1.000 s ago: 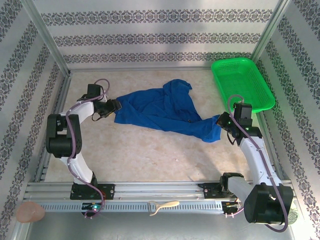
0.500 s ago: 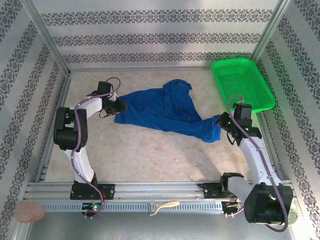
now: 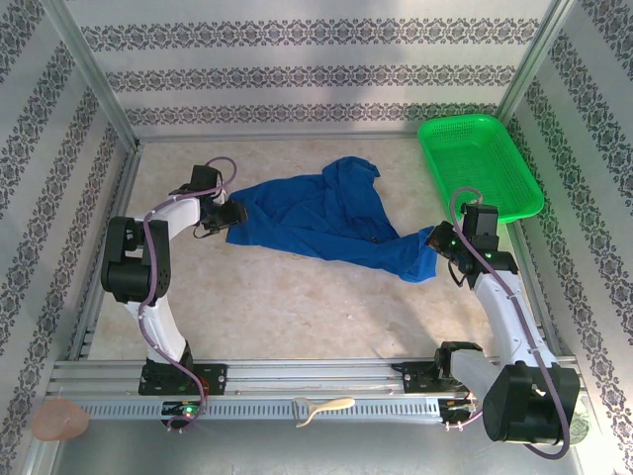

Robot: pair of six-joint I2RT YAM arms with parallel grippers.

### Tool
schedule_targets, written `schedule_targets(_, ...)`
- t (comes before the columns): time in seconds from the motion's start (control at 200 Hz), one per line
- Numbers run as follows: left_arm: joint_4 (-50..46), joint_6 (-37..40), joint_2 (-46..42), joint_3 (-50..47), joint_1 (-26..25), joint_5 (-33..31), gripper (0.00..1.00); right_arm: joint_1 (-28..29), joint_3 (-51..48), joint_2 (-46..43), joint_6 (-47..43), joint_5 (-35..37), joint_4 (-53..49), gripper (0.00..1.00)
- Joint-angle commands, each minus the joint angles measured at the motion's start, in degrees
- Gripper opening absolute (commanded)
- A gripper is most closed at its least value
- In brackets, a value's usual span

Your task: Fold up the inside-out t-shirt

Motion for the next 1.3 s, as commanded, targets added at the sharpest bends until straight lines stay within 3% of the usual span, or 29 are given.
schedule_targets(0.0,1.26,1.3,1.64,1.71,-0.51,1.52,0.52,-0.43,-0.57,-0.14,0.62,-0.6,1.44,0.0)
schedule_targets(0.235,3.07,0.83,1.71,-0.01,-0.85,5.59,0.49,-0.39,-0.23,0.08,0.68,-0.58,1.45,0.0)
schedule_targets(0.545,4.27,0.6,0.36,-2.43,-0.85,5.51,0.36,-0.39,-0.23,-0.53,0.91,-0.55,1.41,0.0)
schedule_targets(0.874,6.77,0.79,-2.26,-4.48,-0.81,-2.97,0.47,-0.39,0.12,-0.99,0.81,-0.78,0.86,0.0)
schedule_targets(1.294,8.49,0.19,1.66,-2.6,-0.91,1.78,0.48,-0.39,0.36,-1.0,0.99,-0.78,0.99,0.0)
